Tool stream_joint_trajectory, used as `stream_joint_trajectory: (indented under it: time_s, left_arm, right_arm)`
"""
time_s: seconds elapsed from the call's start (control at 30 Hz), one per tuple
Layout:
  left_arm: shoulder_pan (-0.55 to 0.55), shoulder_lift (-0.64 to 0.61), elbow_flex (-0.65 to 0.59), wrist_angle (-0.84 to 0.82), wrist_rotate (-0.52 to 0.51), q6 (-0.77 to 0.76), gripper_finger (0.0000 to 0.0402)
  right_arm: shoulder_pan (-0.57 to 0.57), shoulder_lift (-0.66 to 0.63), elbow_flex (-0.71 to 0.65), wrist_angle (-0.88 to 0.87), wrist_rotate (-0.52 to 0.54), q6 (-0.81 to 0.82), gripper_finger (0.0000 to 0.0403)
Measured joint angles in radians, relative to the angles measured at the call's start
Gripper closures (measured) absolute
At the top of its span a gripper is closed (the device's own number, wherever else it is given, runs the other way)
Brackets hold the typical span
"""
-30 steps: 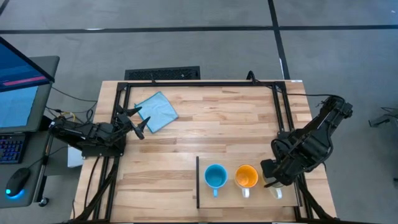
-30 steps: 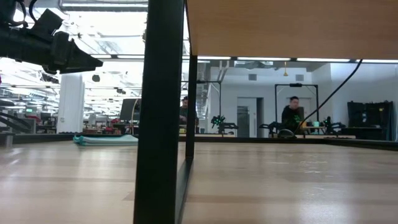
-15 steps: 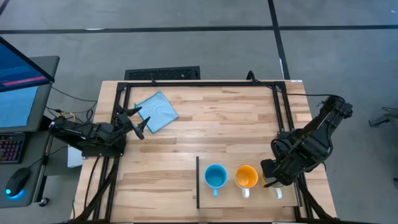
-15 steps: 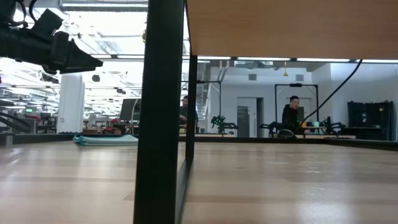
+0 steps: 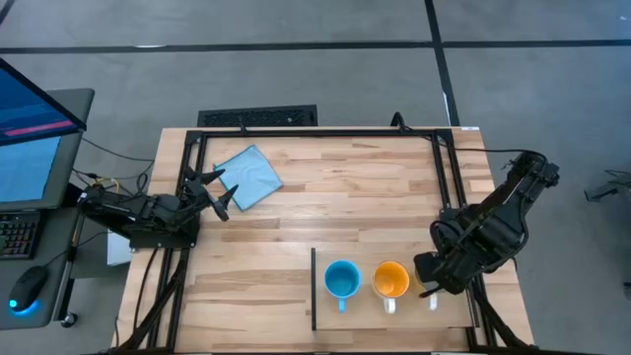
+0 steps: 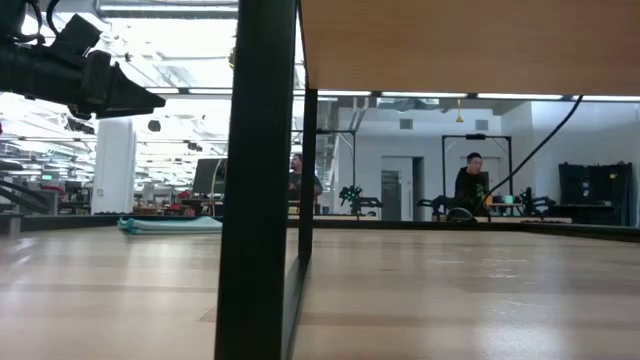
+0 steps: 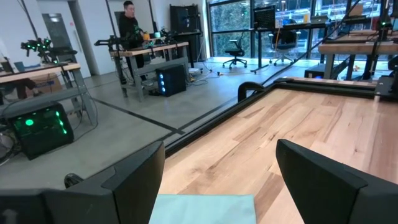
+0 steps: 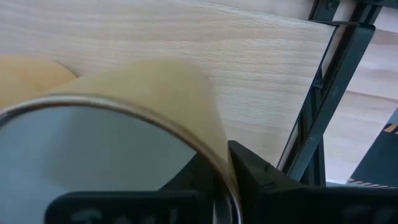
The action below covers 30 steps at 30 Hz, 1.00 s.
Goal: Stack small to large cups/mugs on shelf
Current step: Put the yellow mug on the shelf
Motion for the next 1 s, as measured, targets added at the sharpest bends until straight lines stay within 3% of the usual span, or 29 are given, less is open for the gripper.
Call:
stream_joint_trajectory:
  time_s: [0.17,0.43,1.0]
  left_arm:
    - [0.000,0.000,0.000,0.000,0.000,0.000,0.0100]
    - [0.000,0.000,0.000,0.000,0.000,0.000,0.0100]
    - [0.000,0.000,0.000,0.000,-0.001,0.001,0.0100]
  right_arm:
    - [0.000,0.000,0.000,0.000,-0.001,0.000,0.0361]
    - [0.002,0.001,0.000,0.003,-0.003,-0.024,0.0341]
    - [0.033,0.001,0.000,-0.008,-0.057,-0.015,0.0353]
